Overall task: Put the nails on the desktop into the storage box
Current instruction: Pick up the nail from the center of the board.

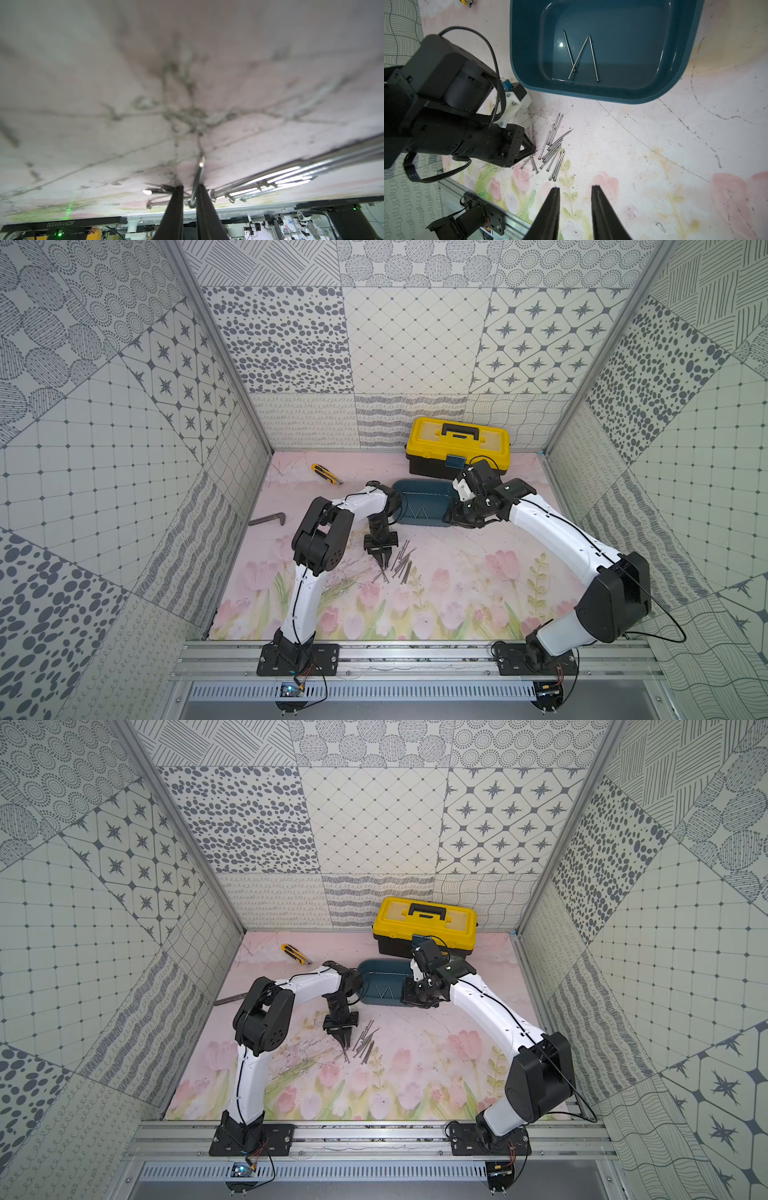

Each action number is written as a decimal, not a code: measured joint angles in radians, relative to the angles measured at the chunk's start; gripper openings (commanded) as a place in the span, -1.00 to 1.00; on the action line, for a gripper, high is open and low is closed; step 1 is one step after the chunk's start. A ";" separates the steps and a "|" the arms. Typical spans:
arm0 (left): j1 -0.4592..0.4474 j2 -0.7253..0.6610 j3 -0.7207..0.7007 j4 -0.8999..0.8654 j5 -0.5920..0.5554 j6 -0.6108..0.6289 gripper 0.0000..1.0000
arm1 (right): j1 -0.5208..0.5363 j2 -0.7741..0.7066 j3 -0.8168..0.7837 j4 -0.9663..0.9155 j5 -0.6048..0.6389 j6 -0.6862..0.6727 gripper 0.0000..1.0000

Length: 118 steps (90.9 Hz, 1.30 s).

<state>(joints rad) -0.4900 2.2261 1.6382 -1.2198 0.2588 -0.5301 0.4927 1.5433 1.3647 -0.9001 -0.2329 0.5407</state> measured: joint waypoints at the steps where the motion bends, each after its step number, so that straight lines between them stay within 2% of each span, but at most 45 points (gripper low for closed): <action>1: 0.001 0.002 0.003 -0.003 -0.002 0.001 -0.68 | 0.000 0.000 0.000 0.000 -0.001 0.002 -0.36; 26: 0.025 0.043 0.093 -0.049 -0.088 0.029 -0.65 | -0.001 -0.026 0.000 0.000 -0.010 0.011 -0.36; 53: 0.042 0.051 0.111 -0.049 -0.110 0.048 -0.63 | -0.001 -0.034 0.000 0.001 -0.016 0.026 -0.36; 66: 0.045 0.024 0.066 -0.010 -0.105 0.044 -0.65 | -0.001 -0.034 0.004 0.000 -0.021 0.028 -0.36; 87: 0.037 -0.048 -0.042 0.096 -0.107 -0.008 -0.81 | -0.001 -0.032 0.042 0.002 -0.027 0.027 -0.35; 94: 0.027 -0.069 -0.073 0.129 -0.124 -0.025 -0.79 | -0.001 -0.032 0.049 0.003 -0.028 0.027 -0.35; 102: 0.018 -0.090 -0.108 0.162 -0.146 -0.046 -0.67 | -0.001 -0.032 0.050 0.003 -0.029 0.026 -0.34; 118: 0.006 -0.121 -0.160 0.209 -0.174 -0.083 -0.64 | -0.001 -0.038 0.050 0.003 -0.027 0.024 -0.34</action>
<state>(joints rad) -0.4839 2.1052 1.4784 -1.0103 0.0853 -0.6132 0.4919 1.5055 1.4147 -0.8974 -0.2604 0.5648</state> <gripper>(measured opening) 0.179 0.330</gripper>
